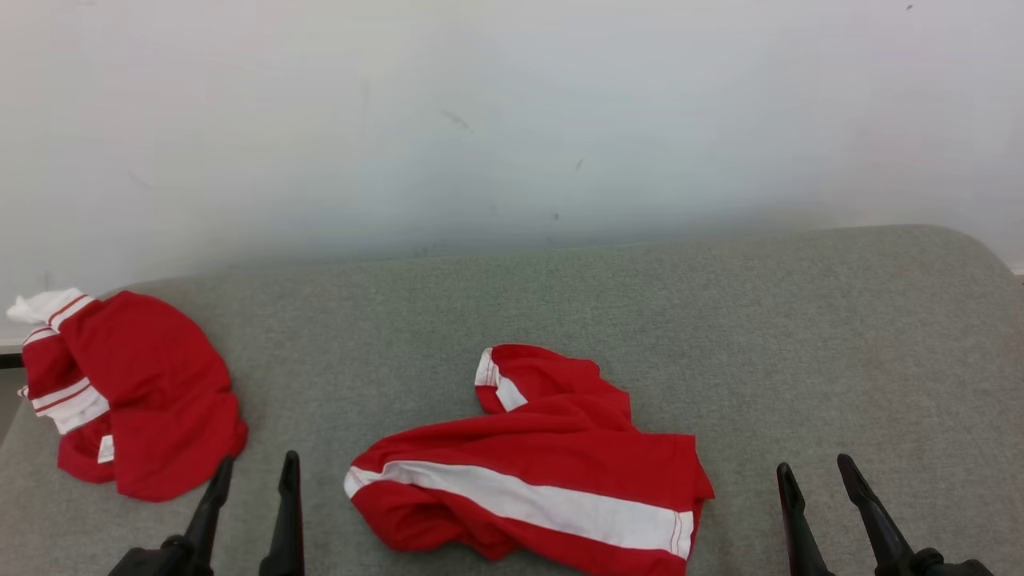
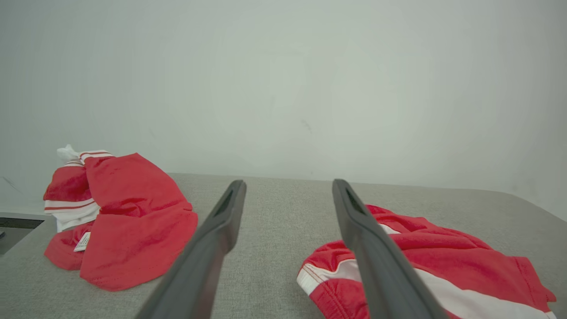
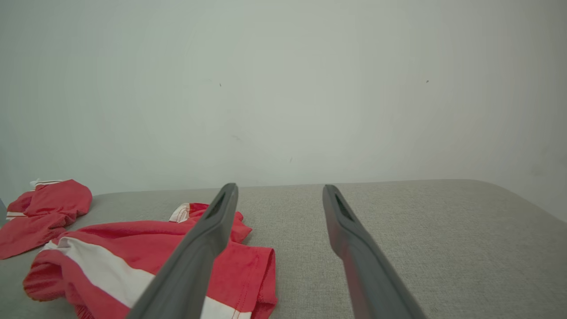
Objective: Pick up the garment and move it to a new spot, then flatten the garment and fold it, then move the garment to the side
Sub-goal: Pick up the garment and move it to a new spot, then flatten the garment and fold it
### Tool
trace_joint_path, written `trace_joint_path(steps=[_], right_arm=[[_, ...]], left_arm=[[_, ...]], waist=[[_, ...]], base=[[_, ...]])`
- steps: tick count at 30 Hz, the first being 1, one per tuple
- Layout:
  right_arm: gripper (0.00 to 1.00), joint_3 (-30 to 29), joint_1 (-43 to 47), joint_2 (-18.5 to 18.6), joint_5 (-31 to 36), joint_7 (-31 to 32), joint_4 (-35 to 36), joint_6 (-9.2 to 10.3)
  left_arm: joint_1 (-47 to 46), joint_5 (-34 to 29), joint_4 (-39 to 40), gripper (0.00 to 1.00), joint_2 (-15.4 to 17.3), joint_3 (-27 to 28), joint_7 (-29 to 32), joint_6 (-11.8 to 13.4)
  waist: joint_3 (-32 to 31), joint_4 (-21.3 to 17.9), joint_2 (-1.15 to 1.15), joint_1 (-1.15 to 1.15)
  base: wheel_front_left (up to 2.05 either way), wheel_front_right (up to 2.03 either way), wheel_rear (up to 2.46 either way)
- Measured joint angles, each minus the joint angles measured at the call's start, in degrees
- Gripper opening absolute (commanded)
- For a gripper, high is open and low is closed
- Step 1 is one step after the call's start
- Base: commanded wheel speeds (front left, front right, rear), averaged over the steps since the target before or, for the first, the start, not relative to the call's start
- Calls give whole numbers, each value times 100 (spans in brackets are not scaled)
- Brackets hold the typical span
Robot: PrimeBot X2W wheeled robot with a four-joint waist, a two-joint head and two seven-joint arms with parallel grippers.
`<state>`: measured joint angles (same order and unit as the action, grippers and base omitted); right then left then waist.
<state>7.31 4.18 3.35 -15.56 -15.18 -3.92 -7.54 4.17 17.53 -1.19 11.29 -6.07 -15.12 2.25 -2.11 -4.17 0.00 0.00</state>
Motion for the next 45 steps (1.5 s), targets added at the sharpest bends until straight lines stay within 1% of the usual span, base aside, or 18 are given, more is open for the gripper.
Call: trace_joint_path(steps=[13,16,18,21,27,32,35,41,45], right_arm=[[100,-8,-13,-3,70,0,-88,0],[100,64,-31,23,33,0,-260,0],[100,221,-70,62,-179,48,-520,0],[100,478,-218,80,-686,452,-879,0],[100,988,-660,198,-1775,1481,-1314,0],[100,1337,-972,326,-2349,1953,-1563,0],[100,1513,-1103,381,-2549,2163,-1760,0],[100,1638,-1518,400,-2706,2162,-2038,0],[100,1714,-1730,380,-2752,2219,-2305,0]], left_arm=[[38,-321,-94,100,-241,302,0,-320],[41,-335,-167,100,-253,309,-1,-411],[50,-333,-334,100,-231,236,41,-483],[28,-246,-444,100,-204,166,247,-584],[-101,37,-467,100,-152,19,833,-734],[-216,237,-452,100,-37,-124,1379,-825],[-355,335,-467,100,53,-201,1649,-849],[-781,620,-533,100,147,-434,2048,-928],[-994,957,-702,100,188,-579,2280,-938]], waist=[[-5,-40,0,0],[0,-41,0,0],[2,-40,0,1],[22,-37,0,1],[68,-24,0,1],[141,12,0,1],[225,57,0,1],[532,125,0,1],[709,174,0,1]], base=[[0,0,0],[0,0,0],[0,0,0],[0,0,0],[0,0,0],[0,0,0],[0,0,0],[0,0,0],[0,0,0]])
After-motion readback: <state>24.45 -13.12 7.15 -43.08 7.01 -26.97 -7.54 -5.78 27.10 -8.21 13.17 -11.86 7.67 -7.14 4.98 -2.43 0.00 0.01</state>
